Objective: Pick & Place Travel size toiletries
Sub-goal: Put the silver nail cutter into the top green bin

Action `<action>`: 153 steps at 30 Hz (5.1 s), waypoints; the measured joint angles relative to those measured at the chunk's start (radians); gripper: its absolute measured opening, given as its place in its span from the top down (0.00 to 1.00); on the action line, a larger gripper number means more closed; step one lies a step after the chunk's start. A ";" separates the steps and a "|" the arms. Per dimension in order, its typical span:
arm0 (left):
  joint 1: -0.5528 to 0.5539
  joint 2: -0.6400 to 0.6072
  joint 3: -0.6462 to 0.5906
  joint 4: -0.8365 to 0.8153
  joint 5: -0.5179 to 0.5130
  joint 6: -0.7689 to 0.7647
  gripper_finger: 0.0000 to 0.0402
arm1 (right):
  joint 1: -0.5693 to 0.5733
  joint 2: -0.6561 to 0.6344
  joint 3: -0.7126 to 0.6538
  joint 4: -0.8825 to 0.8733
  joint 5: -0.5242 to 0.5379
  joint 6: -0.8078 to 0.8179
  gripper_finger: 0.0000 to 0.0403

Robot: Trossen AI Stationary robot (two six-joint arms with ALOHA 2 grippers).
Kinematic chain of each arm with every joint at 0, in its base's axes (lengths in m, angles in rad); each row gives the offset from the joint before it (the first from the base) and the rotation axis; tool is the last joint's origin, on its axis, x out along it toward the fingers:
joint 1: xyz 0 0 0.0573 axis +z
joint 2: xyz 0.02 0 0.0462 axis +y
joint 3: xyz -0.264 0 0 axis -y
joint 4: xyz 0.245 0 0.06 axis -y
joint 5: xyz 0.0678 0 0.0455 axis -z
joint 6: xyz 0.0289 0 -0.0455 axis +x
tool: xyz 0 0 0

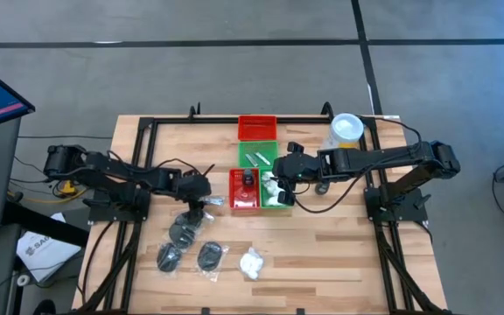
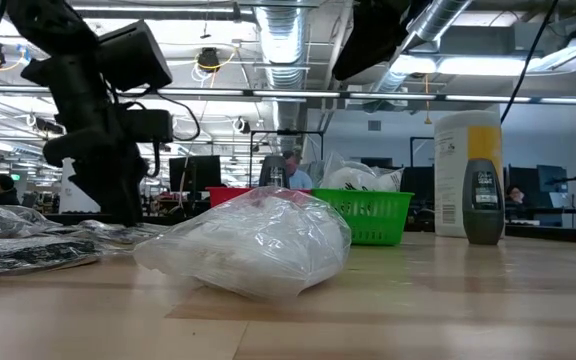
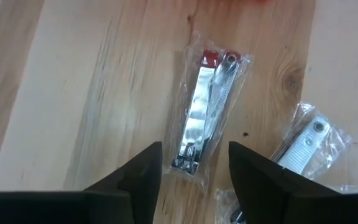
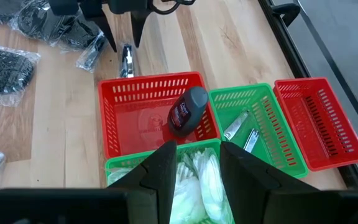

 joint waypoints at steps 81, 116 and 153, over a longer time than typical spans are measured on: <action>-0.108 -0.205 -0.109 1.128 -0.117 0.303 0.90 | 0.006 0.001 0.000 0.477 -0.213 -0.159 0.72; -0.104 -0.084 -0.109 1.347 -0.046 0.341 0.90 | -0.014 0.153 0.000 0.782 -0.218 -0.214 0.55; -0.106 -0.086 -0.109 1.289 -0.198 0.382 0.83 | -0.032 0.118 0.000 0.682 -0.293 -0.199 0.90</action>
